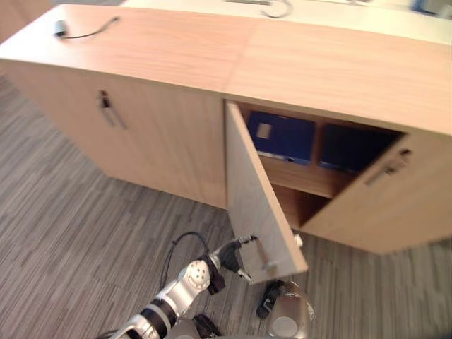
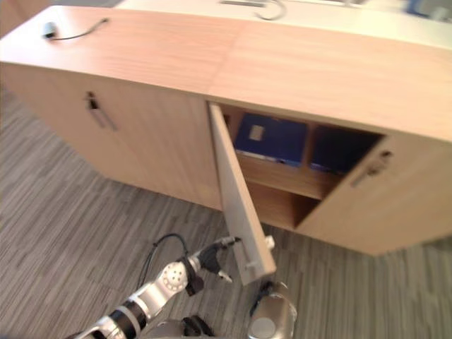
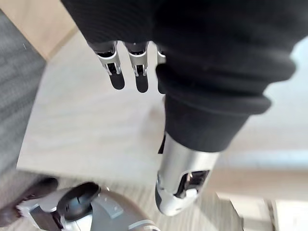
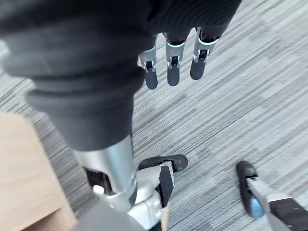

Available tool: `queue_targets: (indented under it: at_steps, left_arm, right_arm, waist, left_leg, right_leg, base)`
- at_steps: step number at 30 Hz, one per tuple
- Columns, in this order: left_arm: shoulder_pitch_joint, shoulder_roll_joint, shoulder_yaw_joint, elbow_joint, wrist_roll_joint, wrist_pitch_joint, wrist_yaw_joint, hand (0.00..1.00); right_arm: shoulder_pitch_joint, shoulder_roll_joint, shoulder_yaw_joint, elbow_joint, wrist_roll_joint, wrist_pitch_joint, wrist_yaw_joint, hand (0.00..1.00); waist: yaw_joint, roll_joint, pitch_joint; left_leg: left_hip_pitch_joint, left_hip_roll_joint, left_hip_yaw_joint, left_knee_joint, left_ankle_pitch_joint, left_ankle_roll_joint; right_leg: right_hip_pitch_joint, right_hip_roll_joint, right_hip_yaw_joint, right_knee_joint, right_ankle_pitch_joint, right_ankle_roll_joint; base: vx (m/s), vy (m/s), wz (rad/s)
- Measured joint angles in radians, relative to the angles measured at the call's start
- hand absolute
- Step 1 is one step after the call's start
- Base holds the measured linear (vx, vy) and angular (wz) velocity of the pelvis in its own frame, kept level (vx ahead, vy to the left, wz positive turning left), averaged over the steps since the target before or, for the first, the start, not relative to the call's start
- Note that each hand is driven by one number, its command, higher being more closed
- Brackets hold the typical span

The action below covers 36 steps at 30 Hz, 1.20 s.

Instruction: Walk over to the cabinet, pick up the folder, carry it to the office cabinet, place the folder inside the office cabinet, then close the office cabinet door

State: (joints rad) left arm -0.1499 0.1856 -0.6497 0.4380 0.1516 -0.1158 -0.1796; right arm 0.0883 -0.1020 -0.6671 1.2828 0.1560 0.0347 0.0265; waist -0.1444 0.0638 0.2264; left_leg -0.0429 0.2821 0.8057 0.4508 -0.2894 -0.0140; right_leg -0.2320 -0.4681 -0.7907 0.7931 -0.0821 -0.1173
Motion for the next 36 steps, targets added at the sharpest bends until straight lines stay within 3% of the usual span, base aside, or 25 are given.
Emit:
queue_targets:
  at_steps: [1,2,3,4,5,6,7,8,9,11,12,13,14,15,16,18,21,26,33,36]
  left_arm:
    - [0.008,0.001,0.001,-0.013,-0.002,0.003,-0.007,0.0]
    - [0.011,0.0,0.006,-0.036,-0.013,0.009,-0.01,0.0]
    - [0.013,0.007,0.056,-0.055,-0.026,0.013,-0.009,0.0]
    - [0.012,0.01,0.082,-0.057,-0.035,0.011,-0.009,0.0]
    - [0.012,0.018,0.129,-0.06,-0.044,0.013,-0.002,0.0]
    - [0.029,0.026,0.169,-0.053,-0.049,0.023,0.006,0.0]
    - [0.04,0.028,0.185,-0.053,-0.053,0.029,0.014,0.0]
    - [0.064,0.03,0.208,-0.053,-0.068,0.031,0.036,0.0]
    - [0.083,0.032,0.214,-0.054,-0.078,0.031,0.06,0.0]
    - [0.104,0.04,0.219,-0.055,-0.082,0.028,0.074,0.0]
    - [0.108,0.041,0.219,-0.057,-0.082,0.028,0.074,0.0]
    - [0.135,0.04,0.222,-0.059,-0.081,0.018,0.074,0.0]
    - [0.161,0.038,0.227,-0.062,-0.081,0.007,0.074,0.0]
    - [0.171,0.036,0.228,-0.064,-0.08,0.005,0.073,0.0]
    - [0.203,0.039,0.23,-0.065,-0.072,0.002,0.07,0.0]
    - [0.205,0.05,0.228,-0.066,-0.051,-0.001,0.049,0.0]
    - [0.211,0.07,0.256,-0.067,-0.024,-0.001,0.04,0.0]
    - [0.225,0.079,0.401,-0.075,0.022,-0.001,0.055,0.0]
    - [0.229,0.066,0.651,-0.072,0.053,0.001,0.19,0.0]
    - [0.197,0.035,0.785,-0.034,0.03,0.003,0.288,0.0]
  right_arm:
    - [-0.006,0.002,-0.003,0.001,-0.007,0.004,-0.005,0.0]
    - [0.002,-0.003,-0.007,0.009,-0.025,0.005,-0.011,0.0]
    - [0.015,0.001,0.012,0.008,-0.025,0.003,-0.005,0.0]
    - [0.015,-0.004,0.034,0.008,-0.025,0.003,-0.003,0.0]
    - [0.005,-0.004,0.071,0.006,-0.024,0.003,0.007,0.0]
    - [0.007,-0.002,0.104,0.006,-0.018,0.001,0.011,0.0]
    - [0.007,-0.004,0.122,0.004,-0.018,-0.001,0.012,0.0]
    - [0.009,-0.012,0.163,-0.006,-0.009,-0.01,0.01,0.0]
    - [0.008,-0.015,0.193,-0.024,0.009,-0.022,0.007,0.0]
    - [-0.008,-0.029,0.232,-0.042,0.038,-0.047,0.004,0.0]
    - [-0.011,-0.031,0.238,-0.043,0.04,-0.047,0.004,0.0]
    - [-0.03,-0.035,0.237,-0.033,0.039,-0.053,0.004,0.0]
    - [-0.04,-0.033,0.235,-0.034,0.024,-0.06,0.005,0.0]
    - [-0.042,-0.034,0.233,-0.034,0.014,-0.064,0.005,0.0]
    - [-0.038,-0.018,0.228,-0.036,-0.006,-0.065,0.005,0.0]
    - [-0.008,0.012,0.215,-0.045,-0.021,-0.061,0.009,0.0]
    - [0.001,0.044,0.209,-0.06,-0.026,-0.056,0.009,0.0]
    - [0.018,0.063,0.208,-0.08,-0.059,-0.056,0.011,0.0]
    - [0.023,0.065,0.248,-0.118,-0.059,-0.058,0.015,0.0]
    - [0.024,0.065,0.276,-0.123,-0.056,-0.06,0.021,0.0]
  waist:
    - [0.004,-0.002,0.0]
    - [0.019,-0.013,-0.005]
    - [0.038,-0.044,-0.021]
    - [0.041,-0.039,-0.017]
    - [0.049,-0.028,-0.012]
    - [0.067,-0.03,-0.017]
    - [0.072,-0.031,-0.018]
    - [0.084,-0.036,-0.02]
    - [0.095,-0.037,-0.028]
    - [0.126,-0.044,-0.032]
    - [0.131,-0.045,-0.033]
    - [0.138,-0.046,-0.032]
    - [0.139,-0.043,-0.037]
    - [0.141,-0.043,-0.038]
    - [0.134,-0.066,-0.063]
    - [0.119,-0.099,-0.114]
    - [0.105,-0.117,-0.129]
    - [0.103,-0.112,-0.149]
    - [0.102,-0.11,-0.178]
    - [0.102,-0.111,-0.182]
  left_leg:
    - [0.008,0.01,0.036,-0.001,0.001,-0.005]
    - [0.018,0.021,0.104,-0.001,0.006,-0.02]
    - [0.02,0.029,0.183,0.017,0.009,-0.034]
    - [0.02,0.059,0.211,0.049,0.004,-0.039]
    - [0.028,0.136,0.227,0.135,0.01,-0.028]
    - [0.027,0.199,0.146,0.232,0.03,0.012]
    - [0.017,0.212,0.068,0.28,0.046,0.041]
    - [-0.048,0.208,-0.136,0.37,0.074,0.07]
    - [-0.094,0.15,-0.288,0.384,0.037,0.022]
    - [-0.167,0.029,-0.495,0.343,-0.03,0.009]
    - [-0.179,0.006,-0.528,0.319,-0.035,0.004]
    - [-0.186,-0.069,-0.636,0.172,-0.035,-0.023]
    - [-0.172,-0.122,-0.724,-0.001,-0.002,-0.053]
    - [-0.16,-0.141,-0.755,-0.077,0.082,-0.06]
    - [-0.09,-0.176,-0.734,-0.169,0.199,-0.059]
    - [-0.07,-0.218,-0.703,-0.243,0.215,-0.042]
    - [-0.017,-0.247,-0.677,-0.301,0.223,-0.03]
    - [0.029,-0.248,-0.67,-0.341,0.223,-0.03]
    - [0.065,-0.223,-0.662,-0.389,0.247,-0.048]
    - [0.075,-0.225,-0.657,-0.417,0.268,-0.049]
  right_leg:
    - [0.039,0.012,-0.032,-0.021,-0.03,0.04]
    - [0.123,0.054,-0.095,-0.132,-0.07,0.115]
    - [0.177,0.115,-0.103,-0.316,-0.103,0.165]
    - [0.181,0.154,-0.085,-0.391,-0.114,0.202]
    - [0.185,0.22,-0.049,-0.454,-0.078,0.17]
    - [0.187,0.266,0.024,-0.467,-0.07,0.162]
    - [0.195,0.283,0.056,-0.473,-0.073,0.156]
    - [0.205,0.311,0.114,-0.491,-0.076,0.143]
    - [0.199,0.313,0.159,-0.497,-0.08,0.134]
    - [0.203,0.312,0.242,-0.528,-0.072,0.127]
    - [0.208,0.312,0.253,-0.535,-0.069,0.13]
    - [0.227,0.311,0.291,-0.551,-0.05,0.146]
    - [0.24,0.311,0.323,-0.561,-0.044,0.156]
    - [0.247,0.31,0.342,-0.567,-0.041,0.161]
    - [0.267,0.298,0.393,-0.607,-0.018,0.195]
    - [0.268,0.267,0.398,-0.675,0.01,0.213]
    - [0.299,0.246,0.41,-0.718,0.034,0.224]
    - [0.335,0.252,0.409,-0.742,0.037,0.225]
    - [0.355,0.277,0.408,-0.766,0.037,0.225]
    - [0.354,0.279,0.409,-0.779,0.044,0.223]
  base:
    - [-0.08,0.161,-2.0]
    - [-0.04,0.002,-2.03]
    - [-0.05,-0.069,-2.02]
    - [-0.04,-0.157,-1.98]
    - [0.0,-0.226,-1.92]
    - [0.03,-0.225,-1.81]
    - [0.04,-0.237,-1.64]
    - [0.03,-0.144,-1.3]
    - [0.07,-0.086,-1.39]
    - [0.14,0.006,-1.07]
    - [0.18,0.023,-0.92]
    - [0.2,0.082,-0.9]
    - [0.27,0.164,-0.99]
    - [0.33,0.23,-1.06]
    - [0.31,0.196,-0.67]
    - [0.32,0.171,-0.33]
    - [0.2,0.124,-0.19]
    - [0.1,0.008,-0.06]
    - [-0.03,-0.047,-0.05]
    - [-0.1,0.002,-0.05]
